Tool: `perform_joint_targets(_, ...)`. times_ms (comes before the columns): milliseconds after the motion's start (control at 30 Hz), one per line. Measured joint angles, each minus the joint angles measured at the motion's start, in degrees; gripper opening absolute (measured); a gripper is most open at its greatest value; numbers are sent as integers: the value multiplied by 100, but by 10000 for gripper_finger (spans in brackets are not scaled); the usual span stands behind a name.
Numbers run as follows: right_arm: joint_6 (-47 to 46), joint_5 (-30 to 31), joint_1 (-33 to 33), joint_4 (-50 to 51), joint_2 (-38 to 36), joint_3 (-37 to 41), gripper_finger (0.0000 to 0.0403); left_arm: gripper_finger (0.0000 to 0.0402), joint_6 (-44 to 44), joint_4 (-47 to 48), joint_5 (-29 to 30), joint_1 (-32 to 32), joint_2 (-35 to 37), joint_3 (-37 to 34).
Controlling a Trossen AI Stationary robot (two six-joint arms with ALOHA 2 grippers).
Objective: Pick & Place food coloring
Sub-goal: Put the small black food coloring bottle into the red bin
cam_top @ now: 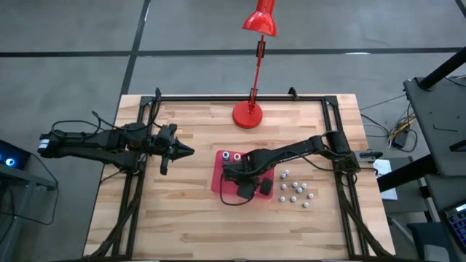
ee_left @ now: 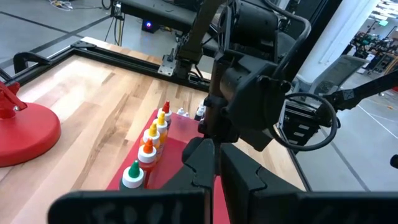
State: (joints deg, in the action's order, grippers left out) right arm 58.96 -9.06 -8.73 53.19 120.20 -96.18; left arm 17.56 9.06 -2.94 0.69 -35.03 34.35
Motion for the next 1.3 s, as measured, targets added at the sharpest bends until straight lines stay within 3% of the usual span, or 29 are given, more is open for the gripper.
perform_joint_targets(500,-175,17,80,-239,36,-24,68,0,2,2,-1,0,0,0)
perform_joint_targets(833,-481,350,166,28,225,-29,68,0,-67,11,0,-2,2,0)
perform_joint_targets(1300,146,574,233,103,446,-18,68,0,-1,7,-2,0,0,-96)
